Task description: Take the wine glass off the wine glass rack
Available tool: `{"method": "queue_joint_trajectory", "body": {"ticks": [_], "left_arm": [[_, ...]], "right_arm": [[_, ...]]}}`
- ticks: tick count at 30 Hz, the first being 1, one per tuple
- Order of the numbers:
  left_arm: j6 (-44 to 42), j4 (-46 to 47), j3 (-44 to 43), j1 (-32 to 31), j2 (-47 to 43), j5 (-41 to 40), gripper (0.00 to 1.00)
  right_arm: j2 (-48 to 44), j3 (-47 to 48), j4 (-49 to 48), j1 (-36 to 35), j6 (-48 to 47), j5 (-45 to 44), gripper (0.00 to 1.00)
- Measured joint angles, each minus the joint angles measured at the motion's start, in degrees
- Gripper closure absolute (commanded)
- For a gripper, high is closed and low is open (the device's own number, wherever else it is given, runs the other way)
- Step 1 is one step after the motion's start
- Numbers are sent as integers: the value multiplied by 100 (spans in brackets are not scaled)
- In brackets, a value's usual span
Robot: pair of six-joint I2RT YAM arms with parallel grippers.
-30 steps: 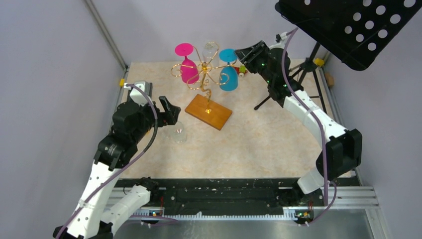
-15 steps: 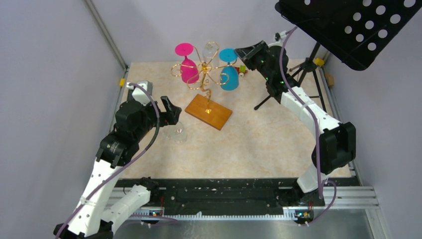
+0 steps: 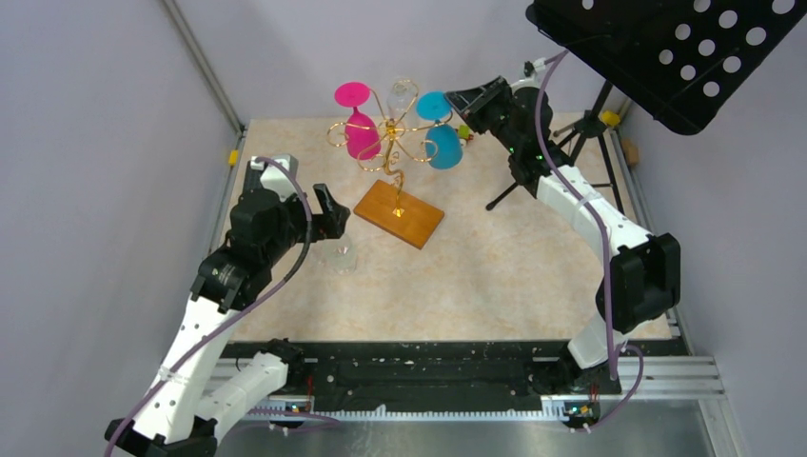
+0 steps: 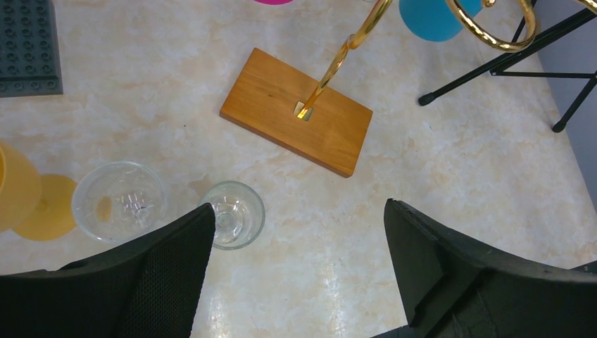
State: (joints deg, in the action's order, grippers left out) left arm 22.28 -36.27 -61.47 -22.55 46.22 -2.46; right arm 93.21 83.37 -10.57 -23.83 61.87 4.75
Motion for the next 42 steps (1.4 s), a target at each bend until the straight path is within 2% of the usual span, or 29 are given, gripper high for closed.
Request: {"method": "queue_joint_trajectory", "body": {"ticks": [5, 14, 24, 42], "left_arm": [[-4, -15, 35, 0, 57, 2, 8], [-26, -15, 42, 0, 57, 0, 8], [-42, -15, 42, 0, 52, 0, 8], [-81, -15, 42, 0, 55, 2, 7]], "right_arm": [[7, 0, 15, 2, 15, 57, 100], [-26, -105, -131, 2, 57, -57, 100], [-802, -861, -413, 7, 254, -643, 100], [-817, -905, -726, 7, 592, 339, 100]]}}
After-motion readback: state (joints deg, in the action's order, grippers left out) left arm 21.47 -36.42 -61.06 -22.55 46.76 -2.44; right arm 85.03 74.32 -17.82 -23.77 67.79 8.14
